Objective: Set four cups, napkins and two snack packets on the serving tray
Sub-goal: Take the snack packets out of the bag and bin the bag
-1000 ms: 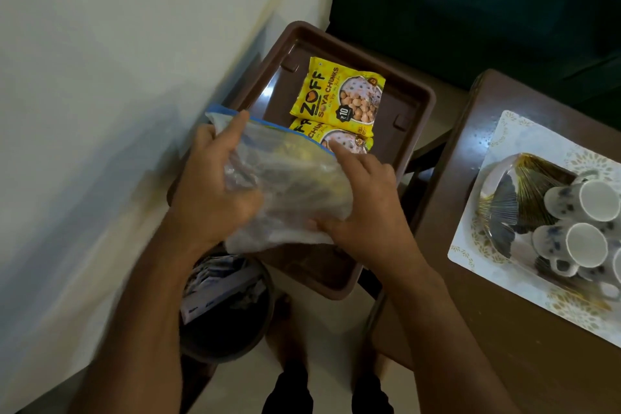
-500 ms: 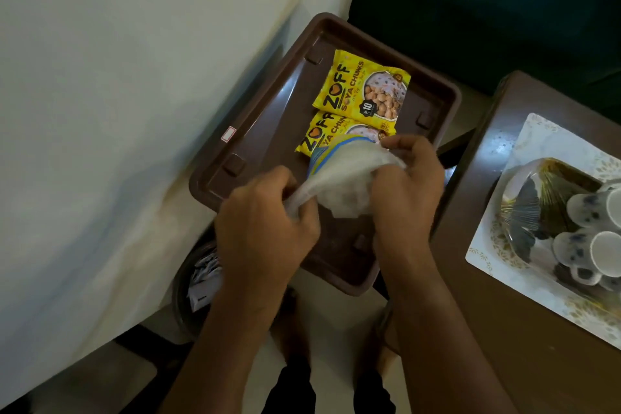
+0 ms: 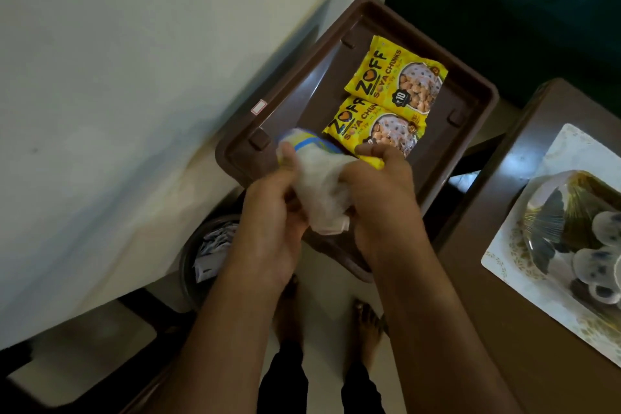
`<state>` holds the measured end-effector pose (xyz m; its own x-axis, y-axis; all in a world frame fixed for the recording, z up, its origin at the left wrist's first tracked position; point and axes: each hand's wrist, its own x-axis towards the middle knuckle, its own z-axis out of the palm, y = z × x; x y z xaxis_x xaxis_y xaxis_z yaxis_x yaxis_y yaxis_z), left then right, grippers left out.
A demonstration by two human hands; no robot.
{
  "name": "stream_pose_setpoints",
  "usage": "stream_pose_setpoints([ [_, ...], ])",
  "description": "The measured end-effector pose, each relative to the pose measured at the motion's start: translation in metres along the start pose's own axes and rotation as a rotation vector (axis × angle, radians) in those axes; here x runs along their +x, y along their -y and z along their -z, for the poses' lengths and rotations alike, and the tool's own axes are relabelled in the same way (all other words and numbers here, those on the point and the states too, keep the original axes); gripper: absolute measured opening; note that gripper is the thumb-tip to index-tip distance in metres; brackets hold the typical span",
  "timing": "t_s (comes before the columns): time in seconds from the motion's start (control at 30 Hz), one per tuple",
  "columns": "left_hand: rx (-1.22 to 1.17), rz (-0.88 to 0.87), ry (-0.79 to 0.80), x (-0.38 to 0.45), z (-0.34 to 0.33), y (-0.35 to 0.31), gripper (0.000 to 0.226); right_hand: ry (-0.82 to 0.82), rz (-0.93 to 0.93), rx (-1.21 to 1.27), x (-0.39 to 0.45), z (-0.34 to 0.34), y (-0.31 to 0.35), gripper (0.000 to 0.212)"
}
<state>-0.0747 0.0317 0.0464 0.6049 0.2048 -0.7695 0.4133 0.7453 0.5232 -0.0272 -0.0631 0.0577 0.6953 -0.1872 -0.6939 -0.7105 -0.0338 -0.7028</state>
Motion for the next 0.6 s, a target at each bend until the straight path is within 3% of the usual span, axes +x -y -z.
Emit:
stream_pose_setpoints([
  [0.07,-0.006,-0.022,-0.105,0.005,-0.001,0.000,0.030,-0.032,0.249,-0.358,-0.007,-0.003,-0.006,0.052],
  [0.17,0.006,-0.105,-0.203,0.007,0.014,-0.005,0.024,-0.023,0.483,-0.728,-0.010,0.003,-0.011,0.063],
  [0.3,0.092,-0.185,-0.230,-0.001,0.039,-0.003,0.019,0.334,0.382,-0.548,-0.016,-0.005,-0.021,0.064],
  [0.43,0.169,-0.261,-0.210,-0.010,0.075,-0.001,0.027,0.524,0.285,-0.425,-0.024,-0.014,-0.030,0.066],
  [0.53,0.348,-0.337,-0.334,-0.011,0.103,0.006,0.027,0.485,0.396,-0.535,-0.032,-0.027,-0.046,0.065],
  [0.6,0.432,-0.395,-0.471,-0.010,0.120,0.012,0.030,0.424,0.527,-0.666,-0.039,-0.042,-0.061,0.053],
])
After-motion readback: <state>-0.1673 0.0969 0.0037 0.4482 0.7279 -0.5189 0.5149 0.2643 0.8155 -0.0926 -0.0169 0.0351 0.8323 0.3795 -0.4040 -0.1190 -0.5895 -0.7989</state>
